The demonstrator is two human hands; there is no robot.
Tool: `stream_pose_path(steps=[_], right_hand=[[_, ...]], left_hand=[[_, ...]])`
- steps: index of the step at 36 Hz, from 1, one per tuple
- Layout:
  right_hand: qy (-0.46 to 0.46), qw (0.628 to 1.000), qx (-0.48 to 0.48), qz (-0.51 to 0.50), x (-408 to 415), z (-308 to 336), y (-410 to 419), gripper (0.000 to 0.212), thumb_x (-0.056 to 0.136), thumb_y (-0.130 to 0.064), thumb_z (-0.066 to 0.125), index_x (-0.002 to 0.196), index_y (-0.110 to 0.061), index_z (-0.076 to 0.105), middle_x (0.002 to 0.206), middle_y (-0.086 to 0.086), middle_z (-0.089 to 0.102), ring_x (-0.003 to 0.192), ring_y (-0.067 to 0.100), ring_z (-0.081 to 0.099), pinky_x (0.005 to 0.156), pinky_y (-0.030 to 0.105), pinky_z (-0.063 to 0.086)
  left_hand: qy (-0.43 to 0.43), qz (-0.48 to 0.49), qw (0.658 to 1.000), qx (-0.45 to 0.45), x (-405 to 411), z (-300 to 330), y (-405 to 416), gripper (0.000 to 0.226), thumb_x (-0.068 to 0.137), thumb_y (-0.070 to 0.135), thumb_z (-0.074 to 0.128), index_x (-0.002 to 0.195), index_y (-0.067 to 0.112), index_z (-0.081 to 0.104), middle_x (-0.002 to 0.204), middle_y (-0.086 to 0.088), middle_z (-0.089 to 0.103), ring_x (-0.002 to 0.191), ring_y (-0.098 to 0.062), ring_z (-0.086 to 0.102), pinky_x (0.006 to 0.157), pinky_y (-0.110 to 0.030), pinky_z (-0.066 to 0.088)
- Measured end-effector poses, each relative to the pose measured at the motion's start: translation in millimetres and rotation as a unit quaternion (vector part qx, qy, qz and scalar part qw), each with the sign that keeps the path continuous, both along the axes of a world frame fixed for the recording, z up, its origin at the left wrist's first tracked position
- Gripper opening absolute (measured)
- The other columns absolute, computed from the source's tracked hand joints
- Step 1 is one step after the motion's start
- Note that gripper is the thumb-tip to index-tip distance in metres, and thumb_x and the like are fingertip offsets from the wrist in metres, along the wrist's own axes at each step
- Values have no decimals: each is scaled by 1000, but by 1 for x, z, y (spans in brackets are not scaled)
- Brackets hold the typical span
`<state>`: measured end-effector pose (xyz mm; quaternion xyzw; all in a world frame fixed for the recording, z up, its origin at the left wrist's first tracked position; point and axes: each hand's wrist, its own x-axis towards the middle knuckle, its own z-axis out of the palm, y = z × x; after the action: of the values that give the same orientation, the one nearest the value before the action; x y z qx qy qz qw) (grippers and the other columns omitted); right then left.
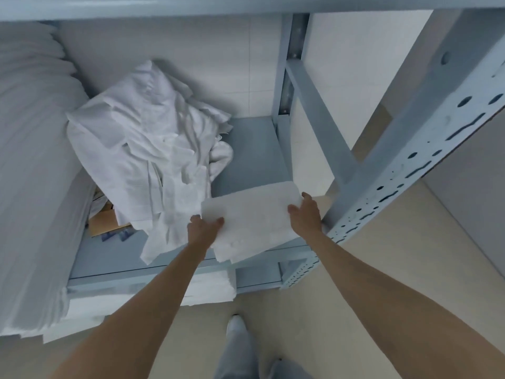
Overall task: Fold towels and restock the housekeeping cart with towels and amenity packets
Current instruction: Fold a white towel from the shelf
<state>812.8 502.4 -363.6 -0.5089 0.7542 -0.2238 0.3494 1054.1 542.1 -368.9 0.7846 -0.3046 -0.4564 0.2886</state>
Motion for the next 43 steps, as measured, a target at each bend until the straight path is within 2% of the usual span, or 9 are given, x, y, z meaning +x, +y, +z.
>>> stream_pose_path(steps=[2, 5, 12, 16, 21, 26, 32, 37, 43], right_hand=[[146, 985, -59, 65, 5, 9, 0, 57, 96, -14, 51, 149, -8, 30, 146, 17, 39, 131, 36, 40, 104, 44, 37], [287, 932, -155, 157, 13, 23, -3, 60, 93, -17, 52, 150, -13, 32, 154, 12, 33, 139, 31, 33, 111, 44, 30], [305, 901, -19, 309, 15, 3, -2, 54, 105, -42, 32, 155, -30, 18, 165, 0, 9, 151, 31, 5, 113, 59, 27], [298, 899, 2, 321, 6, -10, 9, 59, 105, -46, 29, 158, -36, 4, 166, -7, -5, 152, 26, -7, 114, 57, 24], [298, 893, 60, 332, 11, 12, 4, 62, 105, -43, 32, 158, -35, 0, 166, -6, -10, 152, 28, -10, 117, 64, 13], [244, 917, 89, 303, 35, 65, -15, 66, 101, -48, 42, 158, -26, 15, 165, 3, 10, 151, 31, 8, 117, 57, 16], [11, 952, 6, 305, 86, 124, -17, 62, 97, -35, 60, 150, -14, 39, 155, 10, 39, 138, 28, 42, 108, 32, 36], [-59, 939, 21, 339, 131, 135, -2, 57, 94, -32, 63, 146, -17, 47, 148, 10, 48, 129, 24, 50, 99, 31, 44], [-71, 928, 56, 361, 172, 119, 8, 60, 93, -28, 66, 146, -13, 44, 149, 9, 44, 112, 16, 53, 89, 24, 41]], left_hand=[[-161, -70, 983, -43, 2, 7, -5, 81, 86, 24, 76, 151, 11, 28, 144, -19, 34, 132, -39, 38, 107, -52, 40], [-308, -172, 921, -166, 0, 21, -15, 67, 87, 20, 73, 147, 18, 43, 142, -14, 37, 130, -36, 37, 104, -53, 41], [-341, -411, 838, -110, -21, 7, -9, 61, 99, 44, 54, 155, 36, 31, 165, 0, 18, 150, -26, 15, 122, -44, 15], [-358, -432, 824, -80, -23, -5, 4, 63, 104, 40, 44, 158, 38, 12, 168, 3, 0, 155, -23, 0, 124, -47, 8], [-345, -444, 825, -54, -25, 22, 0, 67, 103, 36, 50, 159, 32, 13, 168, 2, 4, 154, -24, 3, 124, -51, 7], [-288, -335, 891, -102, 3, 62, 7, 58, 104, 28, 51, 157, 19, 28, 162, -8, 28, 147, -29, 25, 120, -40, 21], [-119, -108, 977, -138, 50, 122, 27, 45, 99, 25, 60, 143, 19, 53, 141, -8, 55, 126, -24, 54, 96, -25, 41], [-10, 21, 989, -145, 90, 141, 50, 36, 98, 20, 61, 133, 11, 61, 120, -13, 66, 101, -24, 62, 97, -40, 50], [78, 109, 981, -137, 130, 120, 65, 28, 96, 13, 64, 123, 2, 62, 90, -5, 65, 74, -20, 61, 73, -35, 53]])
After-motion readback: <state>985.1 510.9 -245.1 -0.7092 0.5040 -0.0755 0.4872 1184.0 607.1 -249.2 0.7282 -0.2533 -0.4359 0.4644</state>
